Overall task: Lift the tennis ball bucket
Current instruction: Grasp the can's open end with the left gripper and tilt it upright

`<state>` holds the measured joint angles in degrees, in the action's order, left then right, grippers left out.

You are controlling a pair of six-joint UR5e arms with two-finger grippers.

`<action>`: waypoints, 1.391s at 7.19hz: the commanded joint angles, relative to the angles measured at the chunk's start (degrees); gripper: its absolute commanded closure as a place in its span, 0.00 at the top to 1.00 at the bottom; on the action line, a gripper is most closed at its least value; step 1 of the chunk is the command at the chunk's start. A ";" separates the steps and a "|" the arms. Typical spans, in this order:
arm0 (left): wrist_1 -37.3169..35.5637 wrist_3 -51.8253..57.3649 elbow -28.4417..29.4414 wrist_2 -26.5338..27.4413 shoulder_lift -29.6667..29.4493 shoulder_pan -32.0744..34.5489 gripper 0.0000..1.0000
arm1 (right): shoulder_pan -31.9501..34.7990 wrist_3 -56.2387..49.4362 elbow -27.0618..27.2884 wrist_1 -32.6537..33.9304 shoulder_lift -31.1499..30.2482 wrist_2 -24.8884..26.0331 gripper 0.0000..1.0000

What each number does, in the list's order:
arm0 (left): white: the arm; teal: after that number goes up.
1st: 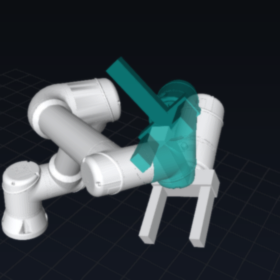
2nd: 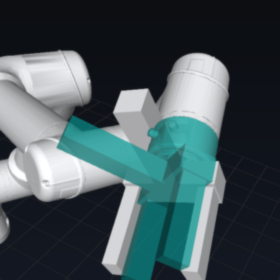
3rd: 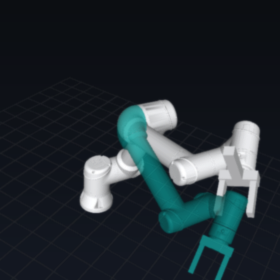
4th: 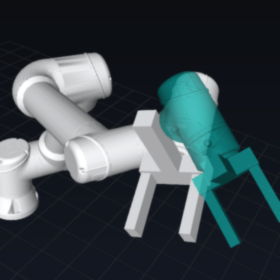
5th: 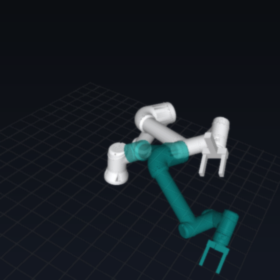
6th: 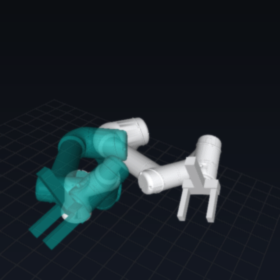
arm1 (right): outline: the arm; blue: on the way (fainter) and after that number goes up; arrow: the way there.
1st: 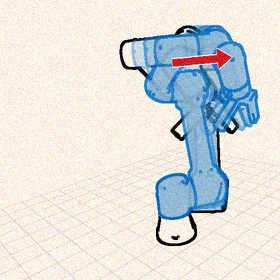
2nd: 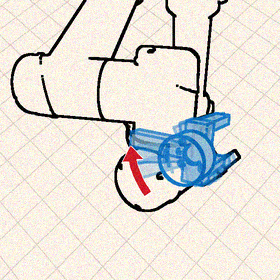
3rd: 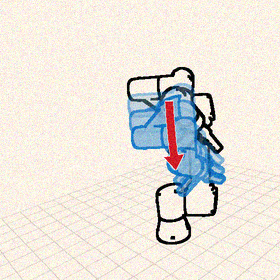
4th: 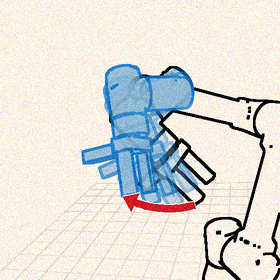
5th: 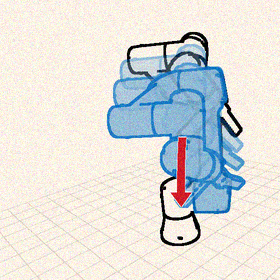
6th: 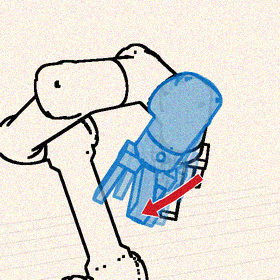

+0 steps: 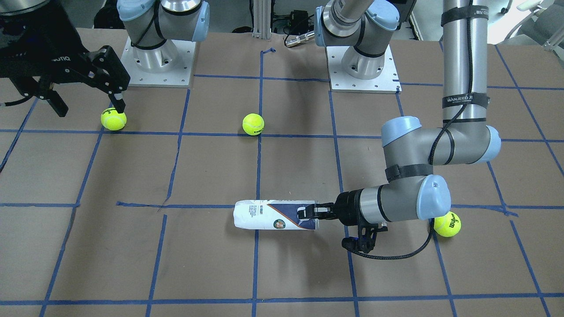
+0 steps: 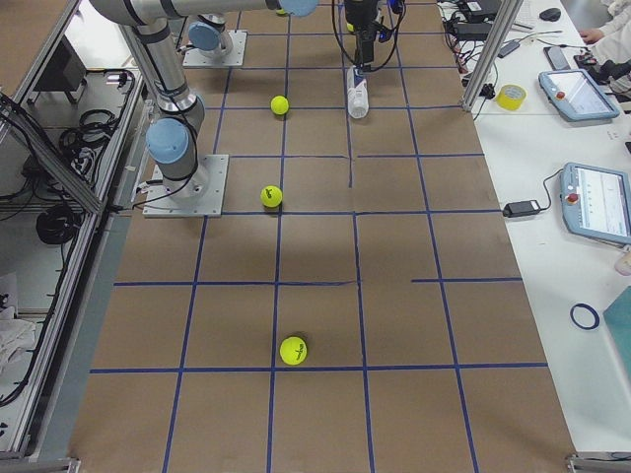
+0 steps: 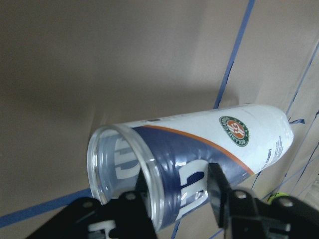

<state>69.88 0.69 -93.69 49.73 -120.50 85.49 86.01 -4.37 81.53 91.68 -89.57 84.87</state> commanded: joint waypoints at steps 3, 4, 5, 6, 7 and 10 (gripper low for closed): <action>0.26 -15.79 5.96 7.44 7.81 4.32 0.00 | 5.31 5.43 0.56 -0.01 0.00 8.30 1.00; 0.43 -18.85 8.07 13.67 9.13 5.99 0.00 | 5.31 5.43 0.65 -0.18 0.09 8.64 1.00; 0.18 -20.19 9.83 21.65 9.58 8.36 0.00 | 4.87 5.43 1.43 -0.27 -0.08 9.17 1.00; -1.22 -20.12 11.50 30.34 9.24 11.77 0.00 | 4.87 5.43 2.75 -0.19 -0.34 9.17 1.00; -4.02 -19.42 13.17 42.78 8.19 15.46 0.00 | 4.78 5.43 2.85 -0.18 -0.52 9.35 1.00; -6.59 -12.16 14.94 49.41 3.98 19.36 0.00 | 4.87 5.43 2.94 -0.01 -0.35 9.00 1.00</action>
<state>64.34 -15.46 -79.26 97.07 -114.64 103.73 90.84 1.05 84.40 91.53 -90.03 94.02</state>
